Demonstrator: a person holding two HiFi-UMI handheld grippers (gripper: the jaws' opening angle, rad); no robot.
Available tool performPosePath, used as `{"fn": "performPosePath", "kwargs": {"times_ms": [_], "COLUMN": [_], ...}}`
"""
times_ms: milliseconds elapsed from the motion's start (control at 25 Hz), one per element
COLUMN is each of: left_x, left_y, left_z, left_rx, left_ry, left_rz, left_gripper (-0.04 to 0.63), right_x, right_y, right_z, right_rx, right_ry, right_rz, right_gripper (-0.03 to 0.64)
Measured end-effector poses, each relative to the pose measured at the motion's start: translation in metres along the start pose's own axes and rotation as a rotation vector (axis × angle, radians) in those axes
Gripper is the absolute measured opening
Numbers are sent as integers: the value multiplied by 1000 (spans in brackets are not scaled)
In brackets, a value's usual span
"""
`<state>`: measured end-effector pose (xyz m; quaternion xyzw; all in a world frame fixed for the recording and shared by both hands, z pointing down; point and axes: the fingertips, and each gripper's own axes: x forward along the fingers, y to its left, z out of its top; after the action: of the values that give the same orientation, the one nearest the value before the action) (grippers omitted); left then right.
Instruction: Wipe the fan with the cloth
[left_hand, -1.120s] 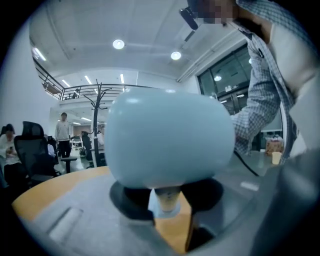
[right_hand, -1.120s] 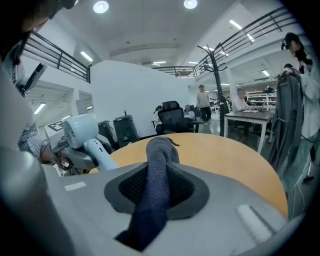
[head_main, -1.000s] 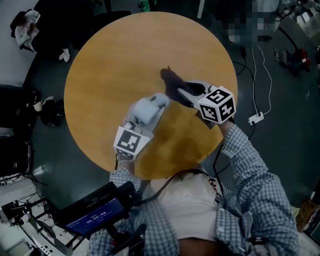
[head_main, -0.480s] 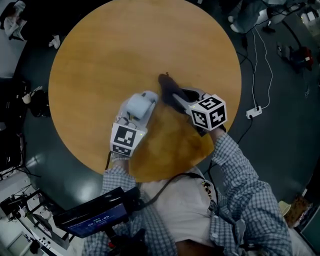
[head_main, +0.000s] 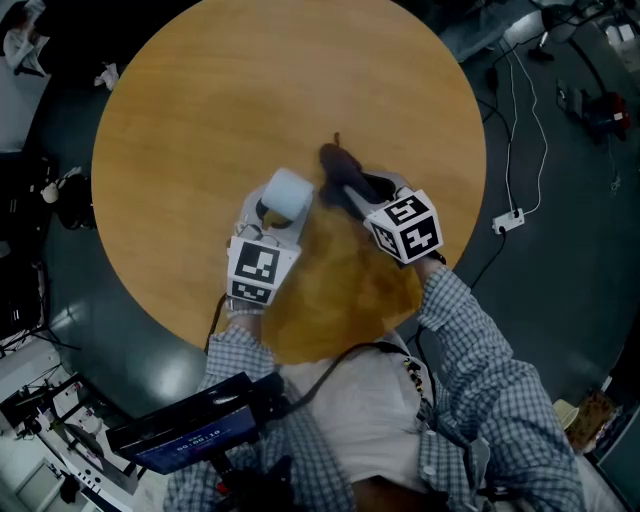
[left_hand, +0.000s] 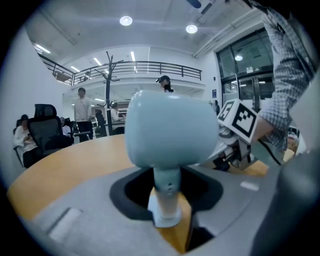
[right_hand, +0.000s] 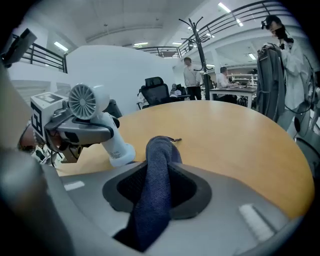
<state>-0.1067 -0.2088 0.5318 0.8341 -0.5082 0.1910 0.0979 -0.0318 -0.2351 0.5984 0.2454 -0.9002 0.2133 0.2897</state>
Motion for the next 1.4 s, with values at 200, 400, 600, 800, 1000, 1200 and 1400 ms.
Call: {"fn": "performPosePath", "kwargs": {"times_ms": [200, 400, 600, 800, 1000, 1200, 1400], "left_x": [1, -1, -10, -26, -49, -89, -117], "left_y": [0, -3, -1, 0, 6, 8, -7], "left_z": [1, -1, -9, -16, -8, 23, 60], "left_rx": [-7, -12, -27, -29, -41, -35, 21], "left_ry": [-14, -4, 11, 18, -2, -84, -180], "left_rz": [24, 14, 11, 32, 81, 91, 81], "left_gripper": [144, 178, 216, 215, 146, 51, 2], "right_x": [1, 0, -7, -34, -70, -105, -140], "right_y": [4, 4, -4, -16, -16, 8, 32], "right_z": [-2, 1, 10, 31, 55, 69, 74], "right_rx": [-35, -12, -4, 17, 31, 52, 48], "right_ry": [1, -26, -74, -162, -262, -327, -387], "right_rz": [9, 22, -27, -93, -134, -162, -177], "right_gripper": [151, 244, 270, 230, 99, 18, 3]}}
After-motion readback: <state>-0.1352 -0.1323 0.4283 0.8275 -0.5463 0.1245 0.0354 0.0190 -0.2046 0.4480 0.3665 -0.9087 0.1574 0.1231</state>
